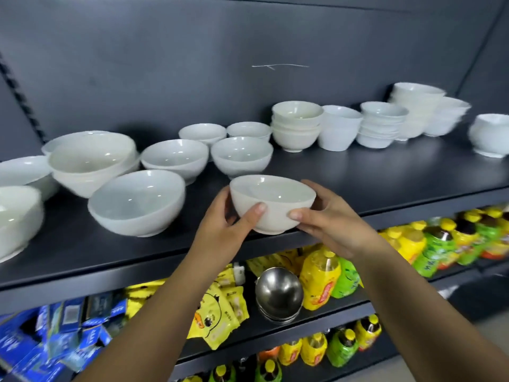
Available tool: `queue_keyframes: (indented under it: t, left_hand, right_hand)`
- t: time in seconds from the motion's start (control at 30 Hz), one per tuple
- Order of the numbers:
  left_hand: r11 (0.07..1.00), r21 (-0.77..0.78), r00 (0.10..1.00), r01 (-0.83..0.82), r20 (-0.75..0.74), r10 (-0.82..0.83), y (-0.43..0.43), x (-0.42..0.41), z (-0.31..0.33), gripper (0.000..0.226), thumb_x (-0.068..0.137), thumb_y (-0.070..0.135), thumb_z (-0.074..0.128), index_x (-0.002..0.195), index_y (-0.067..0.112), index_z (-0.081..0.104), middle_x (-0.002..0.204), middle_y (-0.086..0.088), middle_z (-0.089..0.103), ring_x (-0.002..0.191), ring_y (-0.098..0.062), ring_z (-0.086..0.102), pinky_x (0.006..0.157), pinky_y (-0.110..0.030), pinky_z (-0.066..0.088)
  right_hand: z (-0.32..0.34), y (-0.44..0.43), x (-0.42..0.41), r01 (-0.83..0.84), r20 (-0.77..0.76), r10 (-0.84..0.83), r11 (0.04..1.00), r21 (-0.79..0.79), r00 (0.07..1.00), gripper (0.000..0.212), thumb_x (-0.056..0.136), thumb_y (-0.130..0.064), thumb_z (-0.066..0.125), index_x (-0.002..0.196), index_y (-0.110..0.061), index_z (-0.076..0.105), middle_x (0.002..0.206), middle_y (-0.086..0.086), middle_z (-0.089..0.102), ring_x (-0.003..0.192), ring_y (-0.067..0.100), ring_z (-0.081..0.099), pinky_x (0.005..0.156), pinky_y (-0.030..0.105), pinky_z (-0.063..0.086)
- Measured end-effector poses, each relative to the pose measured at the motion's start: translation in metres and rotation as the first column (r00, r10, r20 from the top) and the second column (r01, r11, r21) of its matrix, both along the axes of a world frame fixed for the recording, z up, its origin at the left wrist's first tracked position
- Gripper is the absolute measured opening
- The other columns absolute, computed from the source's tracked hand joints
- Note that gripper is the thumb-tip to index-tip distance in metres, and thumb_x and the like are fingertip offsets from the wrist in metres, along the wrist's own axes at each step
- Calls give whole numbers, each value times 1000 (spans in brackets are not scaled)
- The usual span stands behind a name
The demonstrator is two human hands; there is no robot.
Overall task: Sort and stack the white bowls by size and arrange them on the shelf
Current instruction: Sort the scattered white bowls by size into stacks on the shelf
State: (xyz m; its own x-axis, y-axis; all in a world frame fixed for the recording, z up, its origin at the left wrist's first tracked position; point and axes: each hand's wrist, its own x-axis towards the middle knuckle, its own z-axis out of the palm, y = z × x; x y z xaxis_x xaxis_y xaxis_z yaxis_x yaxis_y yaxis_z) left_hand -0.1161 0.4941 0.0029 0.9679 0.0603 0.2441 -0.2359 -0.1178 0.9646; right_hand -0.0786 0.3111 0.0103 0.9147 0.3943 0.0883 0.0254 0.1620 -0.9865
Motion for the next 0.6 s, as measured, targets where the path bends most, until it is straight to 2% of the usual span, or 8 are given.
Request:
queue_keyframes:
  t: [0.07,0.17,0.23,0.3,0.4,0.43,0.5,0.6]
  left_hand:
    - [998,-58,999,41,-1,-41,-12,8,4,61,65,42,80,116,21,54,112,6,63,94,8,61,73,-7,46]
    - [994,-97,999,43,7,-43,-31,21,17,57,60,40,68,113,23,54,106,12,63,89,11,61,69,-4,45]
    - [998,-60,1000,25,14,-24,-42,32,29,49,66,40,67,111,25,55,102,18,62,88,13,59,68,-2,44]
    - [1000,8,999,-19,31,19,-53,51,41,31,76,35,66,104,28,56,94,24,59,77,21,57,62,2,41]
    - [991,123,996,-52,72,44,-63,80,60,24,79,32,66,102,27,59,86,24,60,64,23,55,56,3,38]
    - [986,155,996,-57,77,45,-67,93,67,24,79,32,67,102,26,61,86,22,62,64,21,56,56,2,38]
    - [980,189,995,-60,85,44,-75,117,85,28,78,30,68,105,24,64,95,17,66,75,16,60,62,1,42]
    - [978,208,998,-18,68,4,-81,150,109,22,80,24,68,101,26,64,102,14,68,90,8,62,70,-2,46]
  right_hand:
    - [1,-9,0,23,-27,-23,1000,-6,999,42,59,-11,73,99,-17,60,95,-2,67,91,10,65,87,31,52]
    - [11,-28,8,53,-36,-53,999,-6,998,38,64,-13,67,101,-14,60,96,-1,67,90,9,65,84,28,54]
    - [23,-40,19,27,-39,-27,999,18,999,42,64,-18,72,104,-14,60,101,1,67,93,10,65,81,26,55]
    - [35,-56,38,-12,-49,16,997,72,999,56,57,-30,84,105,-13,62,105,2,69,98,14,65,78,27,56]
    - [49,-72,71,-32,-5,33,997,73,999,60,57,-33,85,108,-14,61,107,0,69,102,16,64,77,25,55]
    - [56,-79,86,-34,15,33,997,72,999,57,57,-31,84,107,-16,61,106,-2,70,101,14,65,77,25,54]
    - [70,-91,116,-23,59,20,998,65,998,42,67,-21,78,105,-16,60,103,-4,68,95,9,65,77,23,54]
    - [91,-98,162,-25,155,29,999,-29,987,29,78,-8,67,105,-14,57,98,-4,63,87,4,64,81,21,54]
